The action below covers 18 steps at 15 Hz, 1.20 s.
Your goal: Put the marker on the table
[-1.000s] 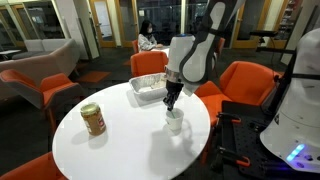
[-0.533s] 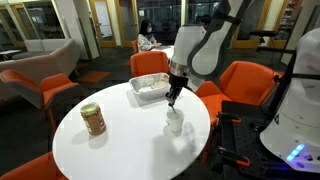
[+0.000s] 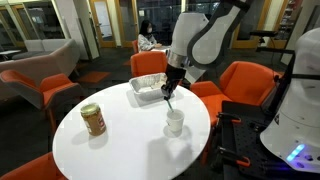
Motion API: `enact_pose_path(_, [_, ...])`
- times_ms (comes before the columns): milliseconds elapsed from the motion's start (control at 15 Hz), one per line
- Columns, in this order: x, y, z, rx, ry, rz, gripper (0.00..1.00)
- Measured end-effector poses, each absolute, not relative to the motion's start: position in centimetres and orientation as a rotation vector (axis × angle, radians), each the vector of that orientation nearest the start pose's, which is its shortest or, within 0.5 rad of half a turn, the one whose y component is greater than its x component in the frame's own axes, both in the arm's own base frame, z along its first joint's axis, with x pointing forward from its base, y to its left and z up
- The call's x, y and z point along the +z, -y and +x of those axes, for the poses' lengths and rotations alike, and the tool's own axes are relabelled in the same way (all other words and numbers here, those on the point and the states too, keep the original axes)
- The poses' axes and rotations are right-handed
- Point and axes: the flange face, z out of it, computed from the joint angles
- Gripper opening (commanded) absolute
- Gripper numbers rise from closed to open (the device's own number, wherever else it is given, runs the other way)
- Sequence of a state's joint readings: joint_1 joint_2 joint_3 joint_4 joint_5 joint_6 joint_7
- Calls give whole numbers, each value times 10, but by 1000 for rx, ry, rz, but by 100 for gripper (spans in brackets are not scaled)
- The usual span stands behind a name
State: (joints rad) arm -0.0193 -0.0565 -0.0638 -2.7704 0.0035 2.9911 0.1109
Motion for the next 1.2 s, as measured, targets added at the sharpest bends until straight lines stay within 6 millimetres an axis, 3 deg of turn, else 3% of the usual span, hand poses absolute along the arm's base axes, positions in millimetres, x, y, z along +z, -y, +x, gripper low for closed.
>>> enact_pose_path(200, [258, 0, 416, -298, -261, -3078, 3])
enact_pose_path(600, [265, -18, 462, -42, -221, -3094, 3])
enact_pose_path(800, [243, -22, 492, 1, -234, -3096, 3])
enact_pose_path(1200, [190, -9, 561, 50, -349, -3078, 3])
